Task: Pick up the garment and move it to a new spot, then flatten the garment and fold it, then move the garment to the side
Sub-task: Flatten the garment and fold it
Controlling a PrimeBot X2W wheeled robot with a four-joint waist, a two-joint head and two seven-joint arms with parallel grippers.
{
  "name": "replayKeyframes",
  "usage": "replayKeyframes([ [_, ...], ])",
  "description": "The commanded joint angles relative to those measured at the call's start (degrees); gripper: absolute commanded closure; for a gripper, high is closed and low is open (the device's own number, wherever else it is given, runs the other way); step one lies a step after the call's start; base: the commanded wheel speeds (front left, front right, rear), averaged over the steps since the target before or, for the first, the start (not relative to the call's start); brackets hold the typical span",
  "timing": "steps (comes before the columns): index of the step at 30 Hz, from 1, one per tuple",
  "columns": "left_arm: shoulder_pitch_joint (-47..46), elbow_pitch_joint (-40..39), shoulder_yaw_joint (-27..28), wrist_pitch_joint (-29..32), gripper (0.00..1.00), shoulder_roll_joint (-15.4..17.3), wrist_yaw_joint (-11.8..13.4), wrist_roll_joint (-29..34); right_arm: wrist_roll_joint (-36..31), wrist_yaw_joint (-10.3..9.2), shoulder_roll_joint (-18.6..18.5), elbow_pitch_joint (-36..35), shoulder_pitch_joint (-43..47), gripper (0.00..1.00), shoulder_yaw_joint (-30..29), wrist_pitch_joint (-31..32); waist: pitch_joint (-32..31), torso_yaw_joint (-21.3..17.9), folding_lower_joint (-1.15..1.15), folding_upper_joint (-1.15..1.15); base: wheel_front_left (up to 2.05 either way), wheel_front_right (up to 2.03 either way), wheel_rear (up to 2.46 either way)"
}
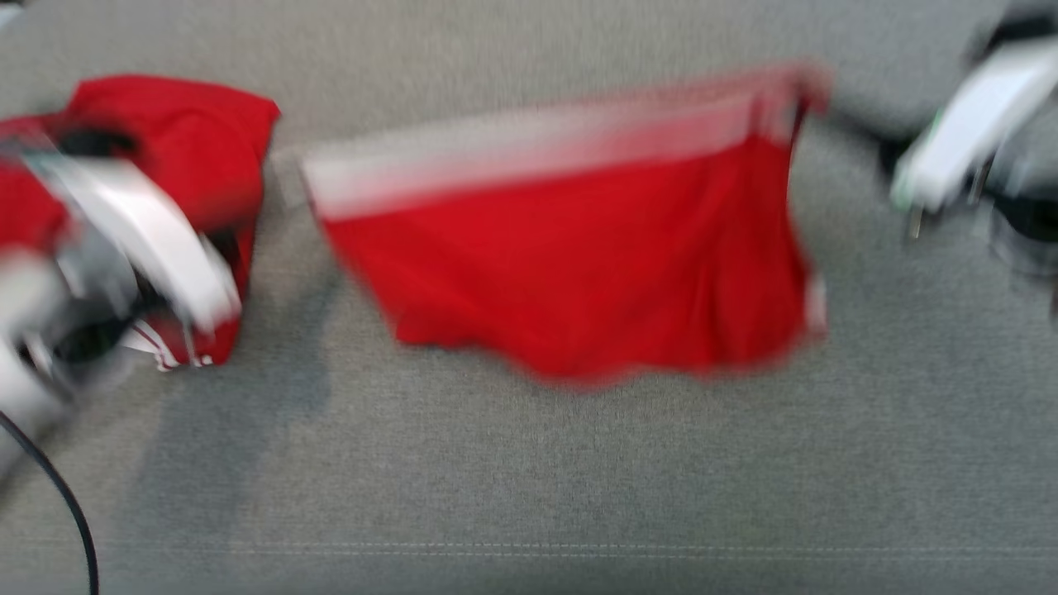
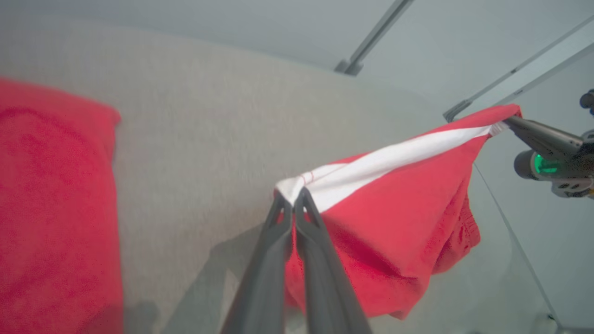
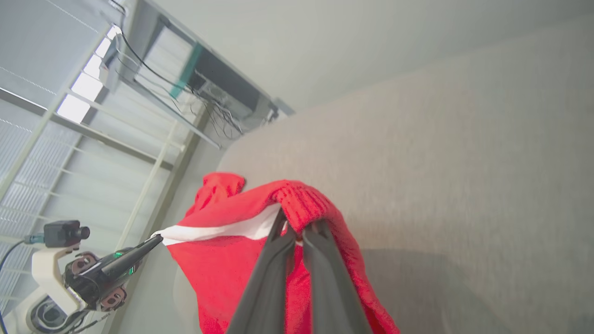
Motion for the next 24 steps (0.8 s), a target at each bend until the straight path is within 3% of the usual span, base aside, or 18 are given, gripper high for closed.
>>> replayKeyframes([
  [1, -14.0, 5.4, 11.3, -13.7, 1.00, 0.6, -1.7, 7.4, -3.8, 0.31, 1.4, 5.4, -10.5, 1.00, -5.8, -9.2, 10.3, -0.3, 0.00, 0.00, 0.00, 0.00, 0.00],
  [2, -17.7, 7.7, 13.7, -19.4, 1.00, -0.8, -2.6, 10.3, -5.4, 0.31, 2.7, 8.2, -14.6, 1.00, -7.6, -13.3, 11.2, -0.2, 0.00, 0.00, 0.00, 0.00, 0.00],
  [7, -25.5, 14.7, 17.0, -27.8, 1.00, -4.4, -4.9, 15.0, -8.2, 0.31, 6.9, 14.5, -23.3, 1.00, -9.6, -18.3, 10.5, -0.4, 0.00, 0.00, 0.00, 0.00, 0.00],
  [12, -25.1, 19.8, 15.3, -26.9, 1.00, -6.9, -5.9, 14.2, -5.8, 0.31, 9.1, 19.1, -23.6, 1.00, -7.9, -11.4, 10.9, -0.5, 0.00, 0.00, 0.00, 0.00, 0.00],
  [16, -20.2, 18.4, 13.2, -26.7, 1.00, -8.0, -6.0, 11.9, -2.2, 0.31, 9.1, 19.5, -19.4, 1.00, -7.3, -5.9, 13.2, -0.6, 0.00, 0.00, 0.00, 0.00, 0.00],
  [20, -13.0, 14.8, 9.5, -28.1, 1.00, -7.2, -6.1, 11.5, 1.7, 0.31, 7.5, 16.7, -11.7, 1.00, -6.5, -0.2, 14.3, -0.6, 0.00, 0.00, 0.00, 0.00, 0.00],
  [24, -4.6, 12.1, 5.7, -29.9, 1.00, -5.4, -6.1, 12.0, 4.8, 0.31, 3.4, 11.5, -2.4, 1.00, -5.9, 4.5, 12.3, -0.4, 0.00, 0.00, 0.00, 0.00, 0.00],
])
